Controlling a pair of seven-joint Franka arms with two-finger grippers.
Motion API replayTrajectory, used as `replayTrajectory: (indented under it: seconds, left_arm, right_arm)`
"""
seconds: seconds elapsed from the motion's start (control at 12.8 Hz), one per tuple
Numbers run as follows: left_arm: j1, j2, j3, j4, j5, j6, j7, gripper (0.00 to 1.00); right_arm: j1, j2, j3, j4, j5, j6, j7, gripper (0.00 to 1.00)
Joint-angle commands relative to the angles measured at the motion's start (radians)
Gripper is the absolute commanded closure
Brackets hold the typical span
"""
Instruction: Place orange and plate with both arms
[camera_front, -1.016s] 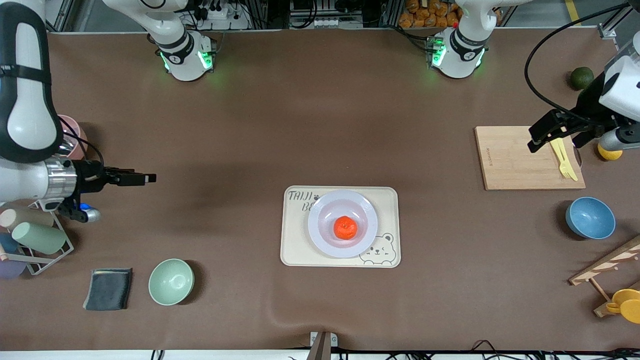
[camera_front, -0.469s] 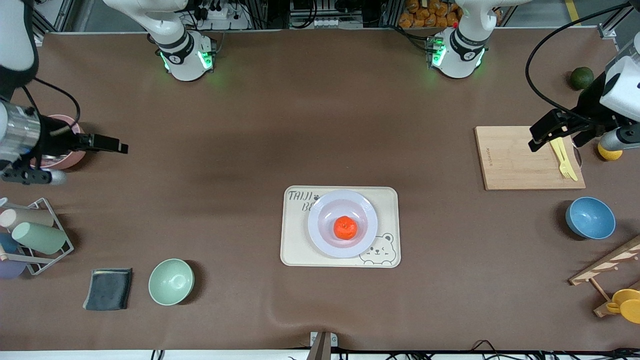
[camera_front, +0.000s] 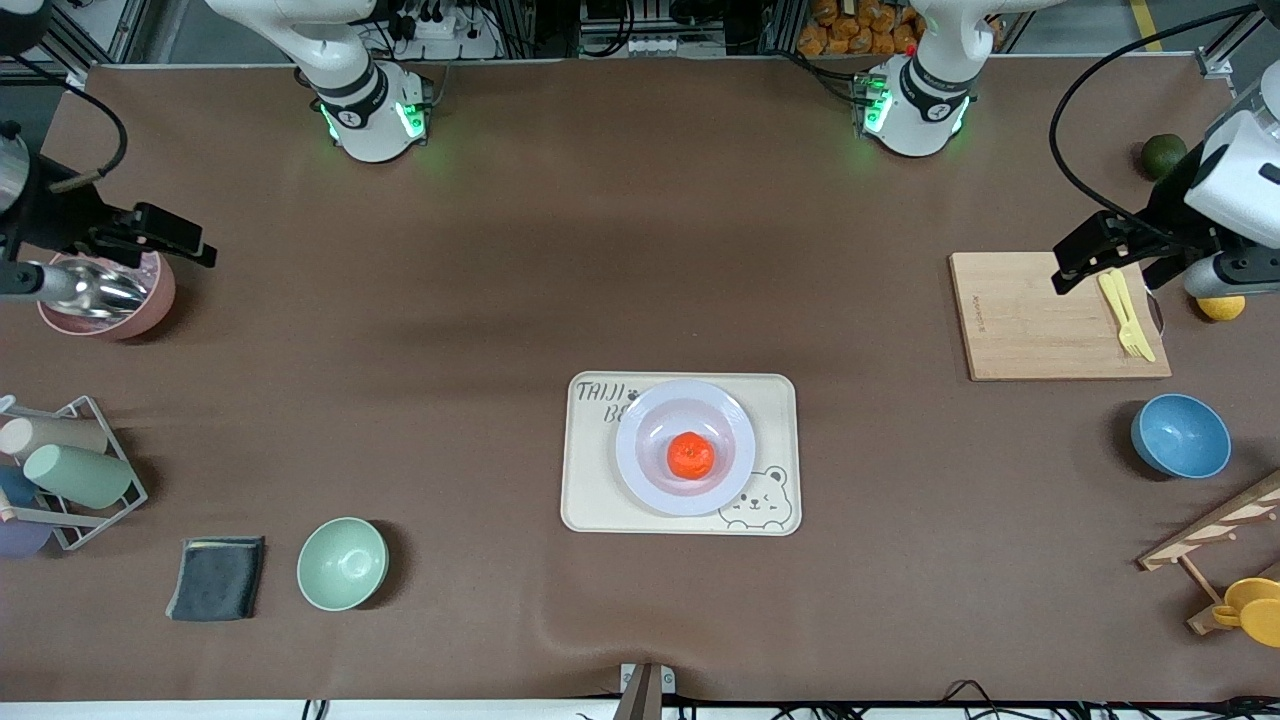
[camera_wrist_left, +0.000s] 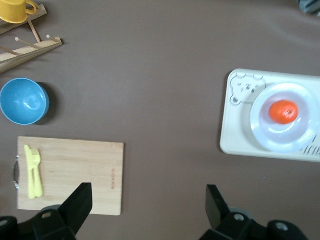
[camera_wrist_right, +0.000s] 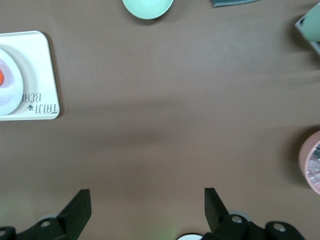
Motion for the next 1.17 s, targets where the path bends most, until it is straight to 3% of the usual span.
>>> replayTrajectory:
  seconds: [0.0, 1.09]
  left_arm:
    - [0.001, -0.019, -0.009, 0.002, 0.063, -0.045, 0.069, 0.00]
    - [0.007, -0.013, -0.003, 0.018, 0.051, -0.068, 0.064, 0.00]
  right_arm:
    - [0.028, -0.038, 0.003, -0.027, -0.062, 0.039, 0.013, 0.00]
    - [0.024, -0.030, 0.020, -0.021, -0.076, 0.059, 0.014, 0.00]
